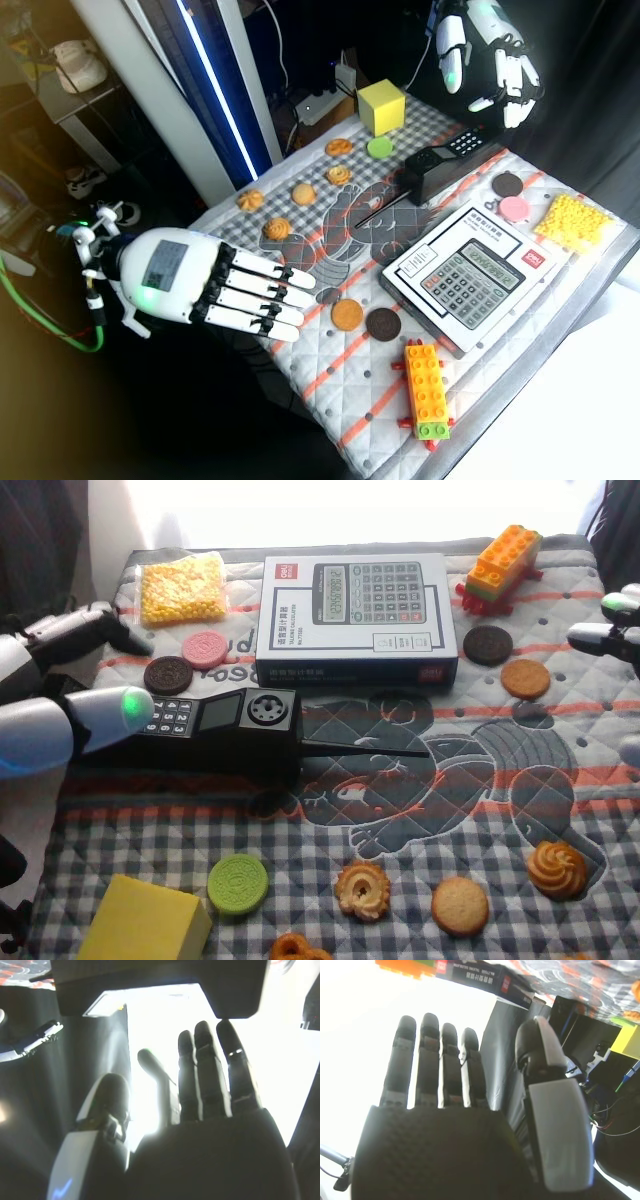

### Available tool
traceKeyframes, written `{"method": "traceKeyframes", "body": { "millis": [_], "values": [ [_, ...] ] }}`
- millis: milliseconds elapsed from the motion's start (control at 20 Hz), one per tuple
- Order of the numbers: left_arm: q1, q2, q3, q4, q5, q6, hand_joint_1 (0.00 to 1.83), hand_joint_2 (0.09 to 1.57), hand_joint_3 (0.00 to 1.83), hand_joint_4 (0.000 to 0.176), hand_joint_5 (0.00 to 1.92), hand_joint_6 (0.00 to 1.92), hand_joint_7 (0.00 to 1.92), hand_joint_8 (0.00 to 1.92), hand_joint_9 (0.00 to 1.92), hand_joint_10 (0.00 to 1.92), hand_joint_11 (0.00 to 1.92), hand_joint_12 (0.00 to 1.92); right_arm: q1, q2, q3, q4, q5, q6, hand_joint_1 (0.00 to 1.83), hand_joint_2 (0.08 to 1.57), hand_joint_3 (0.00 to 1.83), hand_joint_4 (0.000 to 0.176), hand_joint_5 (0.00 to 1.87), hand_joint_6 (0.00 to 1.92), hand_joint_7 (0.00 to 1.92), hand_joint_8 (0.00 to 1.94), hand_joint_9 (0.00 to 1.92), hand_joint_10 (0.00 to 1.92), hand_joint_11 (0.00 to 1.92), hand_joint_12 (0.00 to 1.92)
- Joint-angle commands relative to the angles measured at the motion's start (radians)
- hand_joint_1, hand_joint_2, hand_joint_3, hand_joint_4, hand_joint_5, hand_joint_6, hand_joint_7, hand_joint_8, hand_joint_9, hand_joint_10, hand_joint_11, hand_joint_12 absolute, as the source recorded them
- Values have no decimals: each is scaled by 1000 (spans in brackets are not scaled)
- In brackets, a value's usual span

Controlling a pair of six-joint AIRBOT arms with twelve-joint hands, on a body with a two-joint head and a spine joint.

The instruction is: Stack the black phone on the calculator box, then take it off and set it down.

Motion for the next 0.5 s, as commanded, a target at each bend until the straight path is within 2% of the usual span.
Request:
{"method": "traceKeyframes", "body": {
  "millis": [0, 100, 250, 300, 450],
  "values": [
    [-15, 6, 12, -3, -110, -5, 202, 1153, 0, 176, 25, 6, 0, 0, 0, 0, 0, 0, 9, 9, 1, 21, 117, 4, 0, 1199, 16, 176, 144, 11, 85, 9, 64, 15, 14, 295],
    [-31, -8, 29, -14, -102, -5, 377, 1081, 0, 176, 0, 0, 0, 0, 0, 0, 0, 0, 9, 7, 1, 19, 114, 4, 0, 1201, 11, 176, 151, 9, 98, 11, 71, 13, 11, 298],
    [-72, -30, 56, 9, -35, -3, 537, 953, 0, 176, 7, 0, 0, 0, 0, 0, 0, 0, 9, 6, 2, 16, 110, 4, 0, 1201, 7, 176, 150, 6, 105, 9, 63, 7, 4, 295],
    [-95, -45, 63, 8, 4, 42, 574, 926, 0, 176, 6, 0, 0, 0, 0, 0, 0, 0, 9, 6, 2, 15, 110, 4, 0, 1214, 11, 176, 156, 7, 111, 10, 75, 10, 15, 301],
    [-137, -71, 49, -31, 64, 249, 656, 866, 0, 176, 2, 0, 0, 0, 23, 3, 43, 27, 9, 6, 2, 11, 110, 4, 0, 1223, 5, 176, 151, 1, 109, 2, 66, 1, 2, 282]
  ]
}}
